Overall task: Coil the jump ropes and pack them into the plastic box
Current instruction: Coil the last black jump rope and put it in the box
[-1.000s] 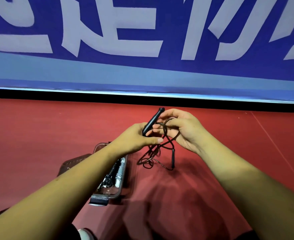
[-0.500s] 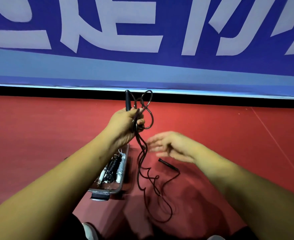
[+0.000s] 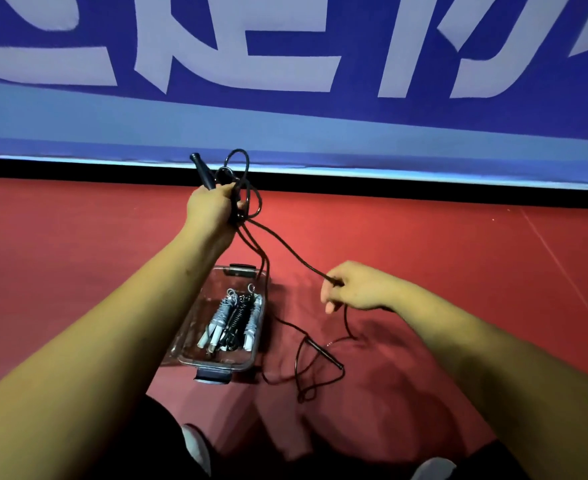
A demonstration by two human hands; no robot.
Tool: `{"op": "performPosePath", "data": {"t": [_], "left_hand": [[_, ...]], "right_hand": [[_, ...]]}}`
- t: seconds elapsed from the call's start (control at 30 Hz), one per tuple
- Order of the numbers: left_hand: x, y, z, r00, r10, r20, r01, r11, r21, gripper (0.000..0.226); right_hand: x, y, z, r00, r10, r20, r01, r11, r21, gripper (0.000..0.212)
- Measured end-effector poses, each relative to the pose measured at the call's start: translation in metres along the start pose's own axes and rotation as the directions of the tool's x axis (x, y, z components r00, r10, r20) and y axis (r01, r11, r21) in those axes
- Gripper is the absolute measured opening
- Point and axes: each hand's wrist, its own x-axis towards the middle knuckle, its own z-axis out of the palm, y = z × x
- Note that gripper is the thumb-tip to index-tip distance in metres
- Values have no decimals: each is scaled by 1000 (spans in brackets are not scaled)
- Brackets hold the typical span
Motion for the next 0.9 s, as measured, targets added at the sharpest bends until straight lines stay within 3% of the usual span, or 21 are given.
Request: {"op": "performPosePath", "data": {"t": [0.07,0.13,0.2,0.23,0.27,0.3,0.33,0.37,0.4,0.5,0.57,0.6,0.67,0.73,0.83,0.9], "left_hand": [[9,0,-10,993,111,50,-122,915,384,13],[15,0,-20,975,122,187,-223,552,804,12],[14,0,-26,969,71,236,-243,118,963,24],[10,0,-25,968,90,234,-238,32,971,29],[7,1,-24,961,121,247,-255,54,965,31],[0,3,-20,953,127,275,-296,191,936,31],[-8,4,-16,942,93,321,-331,395,857,28],[-20,4,-9,916,27,400,-339,583,738,22],[-29,1,-4,865,-44,500,-329,704,630,22],[-59,-11,10,638,-248,729,-218,850,480,27],[-69,-16,16,578,-288,763,-205,854,478,14],[-71,-16,19,602,-270,751,-210,855,475,6],[-62,-16,21,737,-142,660,-187,897,401,27],[-46,-12,20,869,-1,496,-135,962,239,40],[-22,1,9,967,109,230,-145,979,143,41],[-6,5,-5,984,114,137,-141,969,203,37]], "right_hand": [[-3,-2,-9,994,28,-110,-3,976,218,14],[-7,-8,-16,983,29,-181,64,871,487,13],[-8,-17,-24,974,21,-224,145,702,698,17],[-10,-22,-27,973,16,-229,171,620,766,18],[-11,-27,-28,975,8,-224,181,560,808,17],[-12,-31,-29,977,-7,-211,183,529,828,16],[-13,-35,-29,980,-24,-200,182,525,831,16],[-14,-38,-28,980,-43,-193,186,530,827,15],[-14,-40,-27,979,-60,-195,196,533,823,14],[-16,-46,-29,962,-105,-251,267,528,806,12],[-17,-45,-34,948,-116,-295,307,575,759,12],[-17,-41,-36,944,-121,-308,312,632,709,10],[-17,-28,-41,947,-149,-286,287,794,536,6],[-17,-4,-44,979,-137,-152,176,941,290,7],[-17,39,-45,995,83,54,-82,996,-25,20],[-18,56,-49,990,138,5,-137,985,-109,23]]}}
